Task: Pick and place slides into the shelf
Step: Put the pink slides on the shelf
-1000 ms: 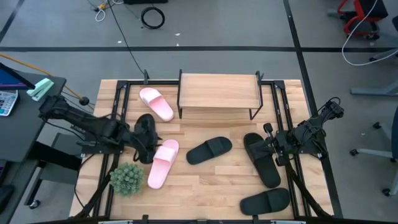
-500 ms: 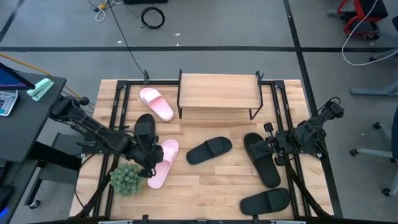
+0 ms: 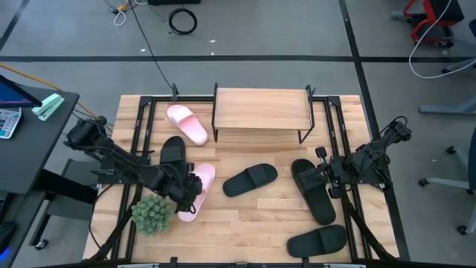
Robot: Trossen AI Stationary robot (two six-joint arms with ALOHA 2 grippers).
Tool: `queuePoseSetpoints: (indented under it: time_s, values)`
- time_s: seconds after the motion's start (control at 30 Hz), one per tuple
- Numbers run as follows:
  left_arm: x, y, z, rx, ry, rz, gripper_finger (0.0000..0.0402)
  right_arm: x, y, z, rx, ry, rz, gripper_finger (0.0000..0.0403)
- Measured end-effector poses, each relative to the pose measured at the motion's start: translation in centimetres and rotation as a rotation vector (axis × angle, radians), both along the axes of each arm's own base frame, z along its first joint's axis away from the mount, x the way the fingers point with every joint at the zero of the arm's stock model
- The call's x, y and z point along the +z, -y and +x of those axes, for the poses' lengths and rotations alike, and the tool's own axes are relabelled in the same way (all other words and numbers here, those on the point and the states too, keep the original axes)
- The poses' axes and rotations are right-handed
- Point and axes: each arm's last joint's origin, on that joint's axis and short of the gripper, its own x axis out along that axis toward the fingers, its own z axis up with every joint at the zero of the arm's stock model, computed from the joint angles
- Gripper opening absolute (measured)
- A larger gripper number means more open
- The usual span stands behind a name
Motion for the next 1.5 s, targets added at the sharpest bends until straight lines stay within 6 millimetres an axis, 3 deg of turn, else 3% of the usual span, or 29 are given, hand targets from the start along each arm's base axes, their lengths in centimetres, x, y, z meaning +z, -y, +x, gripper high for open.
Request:
queuePoseSetpoints:
  time_s: [0.6, 1.07, 1.27, 1.5]
  values:
    - [-0.2, -3.3, 1.3, 0.176, 0.024, 0.080, 0.0104, 0.0, 0.0, 0.0, 0.000, 0.000, 0.000, 0.0014]
    - [-0.3, -5.8, 1.6, 0.287, -0.012, 0.093, 0.0020, 0.0, 0.0, 0.0, 0.000, 0.000, 0.000, 0.0014]
    - [0.3, -4.9, 2.1, 0.277, 0.039, 0.063, 0.0012, 0.0, 0.0, 0.0, 0.000, 0.000, 0.000, 0.0014]
    - [6.1, -0.6, 3.9, 0.098, 0.184, 0.026, 0.0011, 0.0, 0.0, 0.0, 0.000, 0.000, 0.000, 0.0014]
